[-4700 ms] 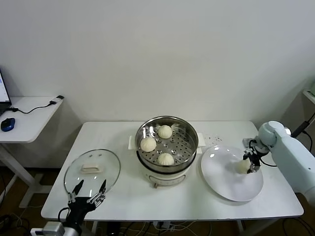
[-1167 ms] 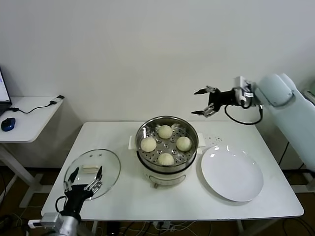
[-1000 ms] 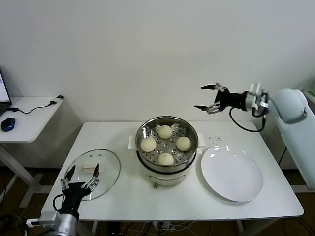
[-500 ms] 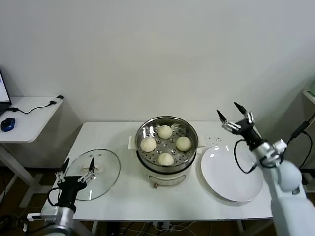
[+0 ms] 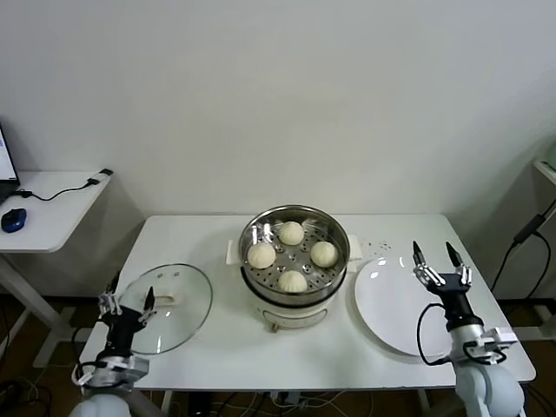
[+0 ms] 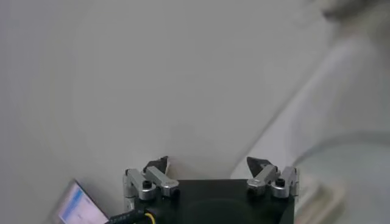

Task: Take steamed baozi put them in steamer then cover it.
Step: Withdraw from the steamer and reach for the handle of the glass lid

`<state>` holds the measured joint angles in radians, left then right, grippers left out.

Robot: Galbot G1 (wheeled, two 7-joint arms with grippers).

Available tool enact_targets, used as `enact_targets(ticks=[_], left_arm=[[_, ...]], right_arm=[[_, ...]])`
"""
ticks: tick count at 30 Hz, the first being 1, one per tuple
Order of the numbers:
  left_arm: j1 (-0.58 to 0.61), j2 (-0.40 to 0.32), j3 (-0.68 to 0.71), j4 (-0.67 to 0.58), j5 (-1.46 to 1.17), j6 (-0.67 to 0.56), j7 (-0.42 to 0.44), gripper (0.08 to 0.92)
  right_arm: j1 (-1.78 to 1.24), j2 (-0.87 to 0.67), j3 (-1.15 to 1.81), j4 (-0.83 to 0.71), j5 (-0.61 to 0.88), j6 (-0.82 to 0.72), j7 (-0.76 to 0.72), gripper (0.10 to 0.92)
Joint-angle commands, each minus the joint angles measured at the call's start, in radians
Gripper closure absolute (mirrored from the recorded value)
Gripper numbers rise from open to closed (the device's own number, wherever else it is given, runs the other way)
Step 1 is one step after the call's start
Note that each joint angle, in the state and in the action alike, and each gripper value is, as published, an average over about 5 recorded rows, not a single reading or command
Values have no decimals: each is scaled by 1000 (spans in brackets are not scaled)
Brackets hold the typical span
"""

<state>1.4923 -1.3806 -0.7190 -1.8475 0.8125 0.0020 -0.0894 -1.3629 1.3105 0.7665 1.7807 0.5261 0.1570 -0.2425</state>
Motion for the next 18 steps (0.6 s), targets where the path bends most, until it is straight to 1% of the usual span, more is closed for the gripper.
enact_targets(ticks=[1, 6, 10, 18], left_arm=[[-19, 140, 19, 116, 615, 38, -48, 177], [5, 151, 25, 93, 574, 11, 9, 177], [1, 144, 54, 96, 540, 1, 53, 177], [-53, 129, 86, 159, 462, -28, 35, 177]], right_arm=[[-91, 38, 22, 6, 22, 41, 57, 203], [-78, 39, 23, -19, 21, 50, 59, 203], [-62, 41, 24, -28, 19, 50, 62, 203], [-68, 44, 25, -33, 11, 55, 61, 203]])
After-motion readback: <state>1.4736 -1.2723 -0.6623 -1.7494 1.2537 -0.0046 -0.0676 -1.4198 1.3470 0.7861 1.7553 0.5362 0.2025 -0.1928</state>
